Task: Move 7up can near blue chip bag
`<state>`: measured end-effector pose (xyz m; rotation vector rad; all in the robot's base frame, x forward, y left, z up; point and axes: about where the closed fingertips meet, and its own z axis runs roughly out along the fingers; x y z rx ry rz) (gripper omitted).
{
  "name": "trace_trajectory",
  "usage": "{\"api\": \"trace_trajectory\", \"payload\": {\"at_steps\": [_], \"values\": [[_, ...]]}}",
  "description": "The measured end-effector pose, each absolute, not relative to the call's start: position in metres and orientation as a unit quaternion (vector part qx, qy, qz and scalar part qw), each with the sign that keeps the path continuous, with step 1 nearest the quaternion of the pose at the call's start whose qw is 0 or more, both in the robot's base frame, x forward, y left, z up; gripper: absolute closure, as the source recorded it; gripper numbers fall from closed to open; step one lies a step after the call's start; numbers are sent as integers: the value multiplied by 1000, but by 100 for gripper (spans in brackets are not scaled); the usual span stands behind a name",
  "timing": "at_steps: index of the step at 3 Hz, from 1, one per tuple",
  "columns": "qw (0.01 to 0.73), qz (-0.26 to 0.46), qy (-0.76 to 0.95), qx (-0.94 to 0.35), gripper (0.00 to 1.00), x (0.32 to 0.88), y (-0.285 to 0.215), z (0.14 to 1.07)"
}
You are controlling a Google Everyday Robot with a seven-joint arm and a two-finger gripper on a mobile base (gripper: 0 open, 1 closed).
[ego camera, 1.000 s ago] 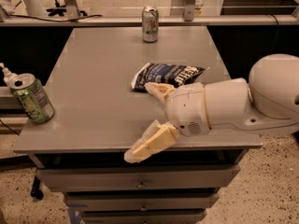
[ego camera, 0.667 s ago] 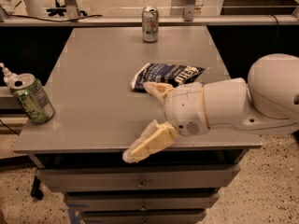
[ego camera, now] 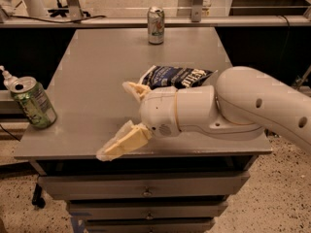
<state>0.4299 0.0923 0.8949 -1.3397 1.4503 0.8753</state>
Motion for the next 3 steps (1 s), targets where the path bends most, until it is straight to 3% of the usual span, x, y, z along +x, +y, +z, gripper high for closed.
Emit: {"api": "trace_trajectory", "payload": {"at_steps": [3], "values": [[503,391,582,-505,0,453,209,874]]}}
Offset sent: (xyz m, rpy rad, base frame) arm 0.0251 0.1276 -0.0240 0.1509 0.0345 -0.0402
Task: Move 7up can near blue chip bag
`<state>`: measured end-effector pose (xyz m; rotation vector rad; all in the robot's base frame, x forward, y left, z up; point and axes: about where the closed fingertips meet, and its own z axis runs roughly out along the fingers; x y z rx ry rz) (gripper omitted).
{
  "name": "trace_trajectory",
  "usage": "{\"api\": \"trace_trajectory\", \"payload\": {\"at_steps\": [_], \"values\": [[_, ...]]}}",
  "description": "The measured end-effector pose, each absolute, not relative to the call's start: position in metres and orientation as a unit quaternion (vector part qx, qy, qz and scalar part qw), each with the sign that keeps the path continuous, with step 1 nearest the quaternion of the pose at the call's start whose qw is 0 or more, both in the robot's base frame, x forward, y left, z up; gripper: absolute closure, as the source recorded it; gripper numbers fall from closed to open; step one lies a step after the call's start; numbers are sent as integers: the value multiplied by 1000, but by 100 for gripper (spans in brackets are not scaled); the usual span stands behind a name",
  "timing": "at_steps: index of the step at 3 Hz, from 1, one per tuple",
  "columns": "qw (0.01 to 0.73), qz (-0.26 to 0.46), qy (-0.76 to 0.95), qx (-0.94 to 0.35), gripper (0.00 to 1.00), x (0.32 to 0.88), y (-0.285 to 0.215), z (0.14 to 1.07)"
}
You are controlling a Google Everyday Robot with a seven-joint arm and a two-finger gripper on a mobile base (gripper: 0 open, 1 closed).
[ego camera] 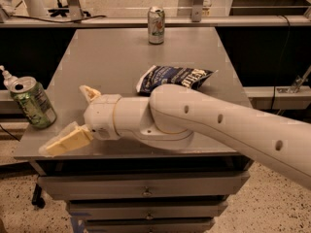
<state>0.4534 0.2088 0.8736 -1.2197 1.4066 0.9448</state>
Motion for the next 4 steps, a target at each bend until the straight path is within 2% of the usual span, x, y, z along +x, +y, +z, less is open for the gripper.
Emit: {"api": "trace_trajectory", "payload": {"at_steps": [3,4], "values": [[537,414,571,-463,0,494,291,876],[537,421,571,-456,16,491,301,874]]}}
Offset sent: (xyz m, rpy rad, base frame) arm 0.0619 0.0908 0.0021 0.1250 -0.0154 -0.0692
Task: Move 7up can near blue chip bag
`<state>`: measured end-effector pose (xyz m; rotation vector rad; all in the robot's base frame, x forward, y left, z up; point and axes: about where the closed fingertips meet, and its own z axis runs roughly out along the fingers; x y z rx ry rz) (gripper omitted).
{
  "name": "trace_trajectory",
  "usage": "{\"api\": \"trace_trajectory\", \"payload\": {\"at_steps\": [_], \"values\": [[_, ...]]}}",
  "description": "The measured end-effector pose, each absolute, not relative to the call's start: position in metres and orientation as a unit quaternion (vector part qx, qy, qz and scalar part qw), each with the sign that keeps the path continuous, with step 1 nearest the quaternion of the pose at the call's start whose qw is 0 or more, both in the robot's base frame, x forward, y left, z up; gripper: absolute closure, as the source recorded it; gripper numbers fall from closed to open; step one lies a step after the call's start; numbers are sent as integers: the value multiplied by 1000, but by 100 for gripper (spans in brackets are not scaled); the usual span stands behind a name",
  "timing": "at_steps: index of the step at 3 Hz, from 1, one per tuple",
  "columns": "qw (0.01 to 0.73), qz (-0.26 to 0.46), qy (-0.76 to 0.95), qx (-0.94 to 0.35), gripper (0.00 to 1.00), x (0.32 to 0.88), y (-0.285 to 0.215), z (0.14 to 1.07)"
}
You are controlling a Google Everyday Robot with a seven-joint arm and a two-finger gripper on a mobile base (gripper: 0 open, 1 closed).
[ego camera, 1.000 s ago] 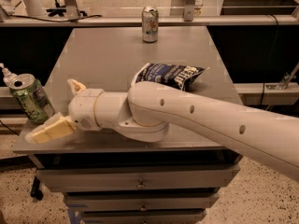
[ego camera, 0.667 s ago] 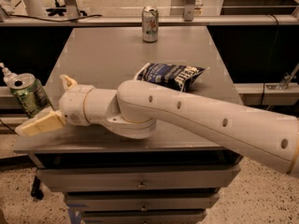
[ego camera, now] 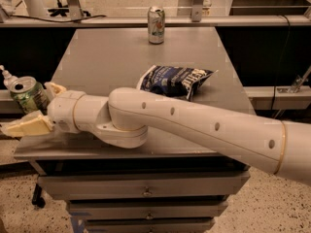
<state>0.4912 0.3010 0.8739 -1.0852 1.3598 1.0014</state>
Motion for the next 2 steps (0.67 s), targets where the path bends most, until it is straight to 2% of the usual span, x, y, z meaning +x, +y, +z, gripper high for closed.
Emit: {"api": "trace_trajectory", "payload": {"at_steps": [2], "values": [[546,406,586,-440,65,491,289,868]]}}
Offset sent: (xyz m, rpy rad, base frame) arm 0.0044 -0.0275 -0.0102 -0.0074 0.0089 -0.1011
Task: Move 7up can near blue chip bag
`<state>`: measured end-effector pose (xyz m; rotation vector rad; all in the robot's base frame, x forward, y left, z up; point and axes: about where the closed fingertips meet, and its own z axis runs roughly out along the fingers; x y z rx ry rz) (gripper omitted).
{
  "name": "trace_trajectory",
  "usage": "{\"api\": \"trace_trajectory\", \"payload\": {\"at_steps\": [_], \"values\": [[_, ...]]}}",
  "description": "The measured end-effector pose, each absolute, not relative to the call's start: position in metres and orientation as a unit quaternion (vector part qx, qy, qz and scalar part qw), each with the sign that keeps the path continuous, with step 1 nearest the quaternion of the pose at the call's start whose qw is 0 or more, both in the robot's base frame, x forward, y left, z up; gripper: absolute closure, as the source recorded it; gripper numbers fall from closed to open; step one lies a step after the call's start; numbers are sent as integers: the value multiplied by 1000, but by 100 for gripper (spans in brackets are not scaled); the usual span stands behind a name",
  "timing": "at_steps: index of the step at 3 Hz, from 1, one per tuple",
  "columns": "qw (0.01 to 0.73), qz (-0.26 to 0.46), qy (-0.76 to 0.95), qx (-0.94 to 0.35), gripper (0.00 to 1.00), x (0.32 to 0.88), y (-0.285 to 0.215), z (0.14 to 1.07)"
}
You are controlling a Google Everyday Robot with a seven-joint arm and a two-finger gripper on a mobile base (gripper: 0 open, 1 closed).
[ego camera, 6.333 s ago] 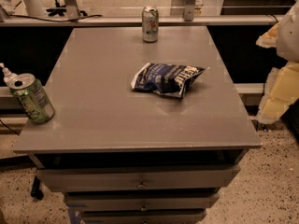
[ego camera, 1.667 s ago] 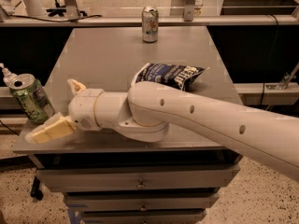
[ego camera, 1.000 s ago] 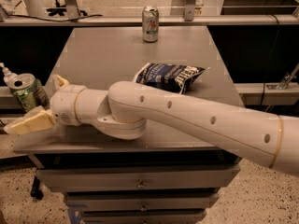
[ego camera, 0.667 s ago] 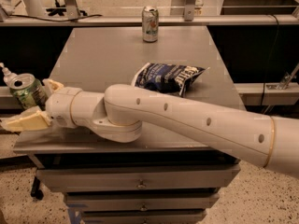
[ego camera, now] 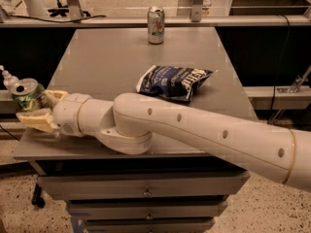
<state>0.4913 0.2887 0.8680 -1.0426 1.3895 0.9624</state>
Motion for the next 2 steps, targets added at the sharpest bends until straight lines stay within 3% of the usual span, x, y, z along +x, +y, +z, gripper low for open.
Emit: {"api": "trace_trajectory", "payload": {"at_steps": [1,2], "values": [[553,396,592,-433,86,495,276,868],[563,375,599,-427,100,504,251,872]]}}
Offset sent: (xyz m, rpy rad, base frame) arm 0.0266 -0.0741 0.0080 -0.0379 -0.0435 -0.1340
